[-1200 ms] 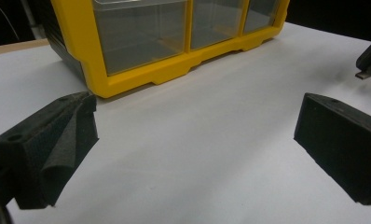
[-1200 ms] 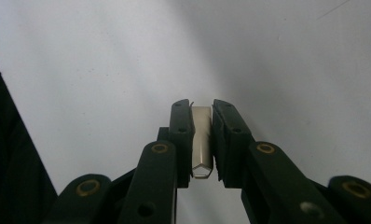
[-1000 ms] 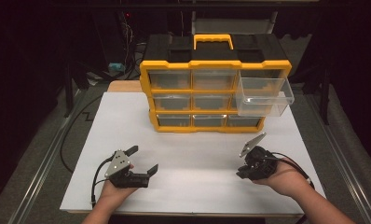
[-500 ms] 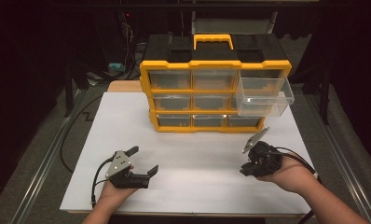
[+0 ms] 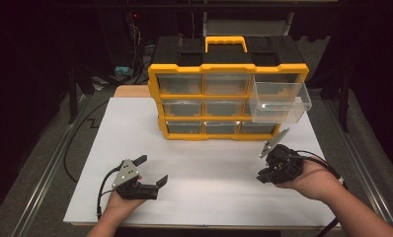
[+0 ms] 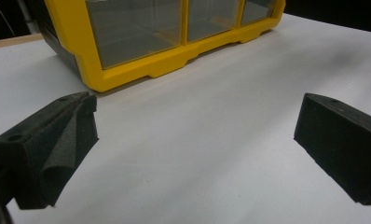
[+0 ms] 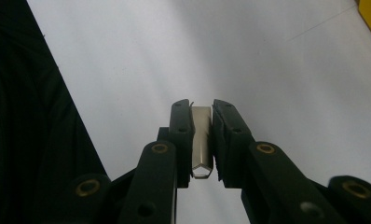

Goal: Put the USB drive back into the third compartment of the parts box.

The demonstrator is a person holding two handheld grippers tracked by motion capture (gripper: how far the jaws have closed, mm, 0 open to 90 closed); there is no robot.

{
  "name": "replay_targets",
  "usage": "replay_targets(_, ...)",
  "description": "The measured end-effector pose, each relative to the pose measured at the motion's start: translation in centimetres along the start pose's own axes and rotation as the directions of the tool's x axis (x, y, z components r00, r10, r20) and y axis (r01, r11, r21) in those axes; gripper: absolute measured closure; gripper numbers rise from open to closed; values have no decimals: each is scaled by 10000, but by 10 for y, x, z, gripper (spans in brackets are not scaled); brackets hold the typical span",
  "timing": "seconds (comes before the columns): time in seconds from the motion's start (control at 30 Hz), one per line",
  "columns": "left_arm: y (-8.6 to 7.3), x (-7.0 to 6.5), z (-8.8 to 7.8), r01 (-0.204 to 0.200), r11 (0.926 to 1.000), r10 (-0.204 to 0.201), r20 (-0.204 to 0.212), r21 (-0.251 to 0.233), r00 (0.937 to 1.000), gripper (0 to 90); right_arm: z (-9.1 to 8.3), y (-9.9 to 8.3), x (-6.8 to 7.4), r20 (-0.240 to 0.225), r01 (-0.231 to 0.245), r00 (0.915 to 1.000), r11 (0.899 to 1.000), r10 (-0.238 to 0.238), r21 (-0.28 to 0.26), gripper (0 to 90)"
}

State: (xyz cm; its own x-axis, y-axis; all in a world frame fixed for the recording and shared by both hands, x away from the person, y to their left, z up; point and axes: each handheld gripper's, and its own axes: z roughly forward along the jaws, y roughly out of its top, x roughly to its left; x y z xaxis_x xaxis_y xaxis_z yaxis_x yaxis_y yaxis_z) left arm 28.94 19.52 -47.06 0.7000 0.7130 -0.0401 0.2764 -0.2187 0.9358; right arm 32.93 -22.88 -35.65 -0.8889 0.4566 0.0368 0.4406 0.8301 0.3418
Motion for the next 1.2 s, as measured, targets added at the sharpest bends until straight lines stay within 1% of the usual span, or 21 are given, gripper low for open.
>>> replay_targets(0.03,0,0,0,20,10000,-20,-13,-83,10000,5,-3,2,0,22,32,10000,10000,-32,72,801)
replay_targets(0.2,0,0,0,27,10000,-27,17,-72,10000,4,-11,7,1,76,39,10000,9999,-39,119,801)
replay_targets(0.23,0,0,-1,107,9998,-106,45,-148,9999,5,-14,9,2,90,-71,9999,9996,69,270,801)
replay_targets(0.27,0,0,-1,107,9998,-106,45,-148,9999,4,-16,10,2,107,-85,9999,9994,81,339,801)
replay_targets(0.43,0,-2,1,-62,10000,62,64,-34,10000,4,-24,13,2,136,-202,9997,9994,198,289,801)
replay_targets(0.53,1,-2,1,-4,10000,5,108,-93,9999,5,-29,18,3,237,-246,9994,9986,235,466,801)
replay_targets(0.57,0,-3,2,-44,10000,44,149,-39,9999,4,-30,19,3,230,-185,9996,9988,175,454,801)
replay_targets(0.63,1,-4,3,-186,9998,185,153,15,9997,5,-33,22,4,264,-237,9994,9985,224,492,801)
replay_targets(0.7,1,-4,3,-201,9998,202,139,-18,9997,5,-36,24,3,295,-268,9992,9981,252,548,801)
replay_targets(0.77,1,-4,2,-140,9999,141,163,-70,9998,4,-39,25,2,250,-302,9993,9984,290,483,801)
replay_targets(0.8,1,-4,2,-154,9999,155,158,-66,9998,4,-39,25,2,250,-302,9993,9984,290,483,801)
replay_targets(0.87,1,-4,2,-200,9998,200,183,-18,9996,4,-45,27,1,276,-444,9987,9974,429,562,801)
replay_targets(0.93,1,-4,1,-171,9998,172,186,-62,9997,5,-46,27,1,261,-426,9988,9977,413,528,801)
replay_targets(1.0,2,-4,1,-156,9999,157,178,-68,9997,4,-52,28,-1,274,-518,9984,9972,504,542,801)
replay_targets(1.03,1,-4,2,-169,9999,170,182,-36,9997,4,-54,29,-1,302,-478,9985,9979,465,446,801)
replay_targets(1.13,1,-4,2,-230,9997,230,194,14,9995,4,-58,30,-2,332,-493,9983,9980,480,396,801)
replay_targets(1.2,1,-3,2,-132,9999,133,162,-16,9998,5,-64,32,-4,374,-439,9984,9986,428,294,801)
